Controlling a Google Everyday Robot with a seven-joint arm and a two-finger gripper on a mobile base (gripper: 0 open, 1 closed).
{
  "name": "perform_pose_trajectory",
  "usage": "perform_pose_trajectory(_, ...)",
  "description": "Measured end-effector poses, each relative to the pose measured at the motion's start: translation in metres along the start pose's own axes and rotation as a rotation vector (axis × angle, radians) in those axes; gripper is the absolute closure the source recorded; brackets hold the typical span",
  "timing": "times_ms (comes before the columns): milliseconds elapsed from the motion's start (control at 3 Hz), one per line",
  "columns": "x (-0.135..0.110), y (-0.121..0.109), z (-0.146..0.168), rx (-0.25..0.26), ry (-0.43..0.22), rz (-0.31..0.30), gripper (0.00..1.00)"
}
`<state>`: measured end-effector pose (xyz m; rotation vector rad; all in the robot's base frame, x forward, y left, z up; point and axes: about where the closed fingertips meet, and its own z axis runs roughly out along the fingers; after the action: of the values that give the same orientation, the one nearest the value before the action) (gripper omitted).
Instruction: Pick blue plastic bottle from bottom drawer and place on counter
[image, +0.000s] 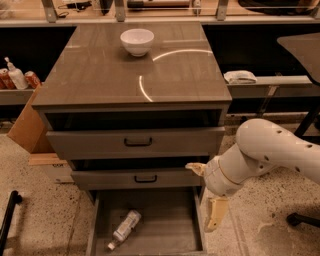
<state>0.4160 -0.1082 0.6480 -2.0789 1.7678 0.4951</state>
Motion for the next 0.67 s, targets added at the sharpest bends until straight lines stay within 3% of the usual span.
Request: perform_pose_trajectory(667, 0.003, -0.005, 0.025, -0.031, 0.021, -0.044, 0.00)
